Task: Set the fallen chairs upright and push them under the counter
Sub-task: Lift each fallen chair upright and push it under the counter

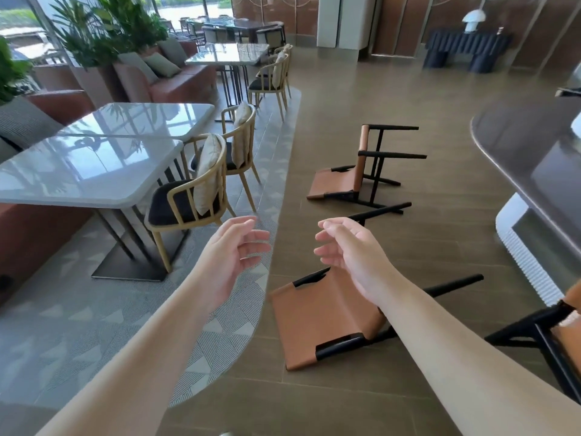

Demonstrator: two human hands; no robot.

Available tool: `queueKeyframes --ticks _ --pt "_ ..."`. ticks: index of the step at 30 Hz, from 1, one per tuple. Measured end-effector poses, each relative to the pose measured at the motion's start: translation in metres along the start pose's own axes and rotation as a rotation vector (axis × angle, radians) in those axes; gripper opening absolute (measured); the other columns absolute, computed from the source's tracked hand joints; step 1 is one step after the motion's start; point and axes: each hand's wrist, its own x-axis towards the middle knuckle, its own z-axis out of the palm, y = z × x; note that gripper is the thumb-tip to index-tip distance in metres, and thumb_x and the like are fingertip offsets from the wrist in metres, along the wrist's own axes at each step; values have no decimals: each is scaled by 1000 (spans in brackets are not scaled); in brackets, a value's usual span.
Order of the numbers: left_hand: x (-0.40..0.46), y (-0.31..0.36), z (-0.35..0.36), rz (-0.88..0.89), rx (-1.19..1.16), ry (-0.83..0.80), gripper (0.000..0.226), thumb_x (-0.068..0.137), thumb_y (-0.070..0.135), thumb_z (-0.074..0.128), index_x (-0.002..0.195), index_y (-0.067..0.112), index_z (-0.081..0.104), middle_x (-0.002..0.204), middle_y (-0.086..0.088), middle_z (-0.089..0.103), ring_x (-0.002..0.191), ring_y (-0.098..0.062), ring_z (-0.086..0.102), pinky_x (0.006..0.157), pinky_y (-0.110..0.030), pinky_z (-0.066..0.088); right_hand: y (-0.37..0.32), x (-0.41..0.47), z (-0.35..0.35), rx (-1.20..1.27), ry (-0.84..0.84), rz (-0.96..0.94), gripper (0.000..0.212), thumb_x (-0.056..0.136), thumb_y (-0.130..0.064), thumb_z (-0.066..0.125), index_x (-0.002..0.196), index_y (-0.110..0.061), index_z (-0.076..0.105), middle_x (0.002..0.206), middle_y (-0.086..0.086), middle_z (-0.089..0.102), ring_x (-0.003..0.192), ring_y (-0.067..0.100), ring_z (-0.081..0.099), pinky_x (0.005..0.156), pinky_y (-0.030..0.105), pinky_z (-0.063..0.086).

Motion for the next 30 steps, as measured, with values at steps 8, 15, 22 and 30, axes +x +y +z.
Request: queueKeyframes --ticks 8,15,22,30 --pt "67 25 -131 -50 -10 -100 31 88 36 55 112 18 64 101 -5 74 90 -20 70 79 -35 48 -5 59 137 -27 97 38 20 99 -26 53 108 -14 65 97 2 66 79 13 68 78 32 56" --pt "113 20 -162 -127 -47 -214 37 82 40 55 112 19 64 101 -4 74 89 -19 69 80 -35 47 7 79 166 -128 179 59 16 98 -28 55 108 -20 65 105 4 68 83 12 70 80 31 57" --pt "158 12 -148 -189 -64 -285 27 94 33 49 111 18 64 101 -5 74 89 -18 70 78 -33 49 15 111 150 -89 253 43 15 97 -27 56 107 -23 66 100 -1 69 85 12 71 76 28 57" --pt "236 28 -133 -247 10 -111 20 95 26 52 103 15 67 90 -4 75 78 -17 71 77 -32 49 35 169 114 16 306 88 26 85 -36 59 108 -25 65 104 0 69 88 15 72 78 31 57"
